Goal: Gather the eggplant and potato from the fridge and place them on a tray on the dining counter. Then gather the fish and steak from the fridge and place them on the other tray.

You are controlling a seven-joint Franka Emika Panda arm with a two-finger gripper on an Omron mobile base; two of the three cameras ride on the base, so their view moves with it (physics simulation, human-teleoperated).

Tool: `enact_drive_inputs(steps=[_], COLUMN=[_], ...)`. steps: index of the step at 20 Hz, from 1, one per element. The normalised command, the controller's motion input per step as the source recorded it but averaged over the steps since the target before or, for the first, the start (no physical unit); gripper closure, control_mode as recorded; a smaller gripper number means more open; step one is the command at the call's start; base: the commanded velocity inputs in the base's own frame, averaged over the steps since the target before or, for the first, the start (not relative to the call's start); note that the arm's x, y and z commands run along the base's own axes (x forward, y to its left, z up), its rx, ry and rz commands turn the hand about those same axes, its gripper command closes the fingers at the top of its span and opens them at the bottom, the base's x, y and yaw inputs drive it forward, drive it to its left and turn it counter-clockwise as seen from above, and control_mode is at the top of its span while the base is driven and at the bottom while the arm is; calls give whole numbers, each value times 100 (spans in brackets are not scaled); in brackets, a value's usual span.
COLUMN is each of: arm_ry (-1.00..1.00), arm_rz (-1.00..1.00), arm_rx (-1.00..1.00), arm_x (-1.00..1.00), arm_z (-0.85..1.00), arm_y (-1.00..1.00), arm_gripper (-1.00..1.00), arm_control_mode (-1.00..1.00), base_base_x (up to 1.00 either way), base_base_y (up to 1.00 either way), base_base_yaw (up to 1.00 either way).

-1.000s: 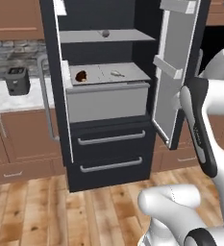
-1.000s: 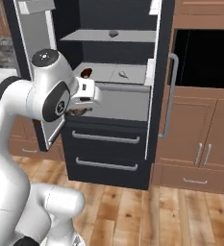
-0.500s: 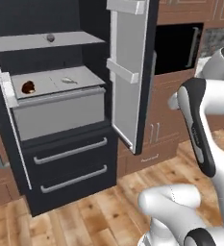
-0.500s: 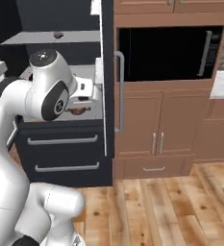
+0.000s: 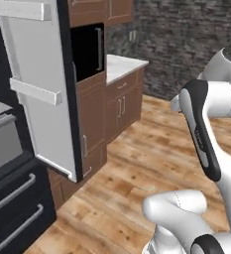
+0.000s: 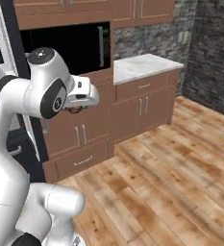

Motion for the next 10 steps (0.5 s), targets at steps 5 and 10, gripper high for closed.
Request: enact_drive_inputs(steps=[5, 10], arm_ry=[0, 0], arm_rz=[0, 0], arm_rx=[0, 0], arm_x=[0, 0], arm_z=[0, 0], arm_y=[0, 0], arm_gripper=[100, 100], arm_control_mode=[100, 100], base_base_x=[-26, -35], base_base_y=[2, 8], base_base_yaw=[-87, -83])
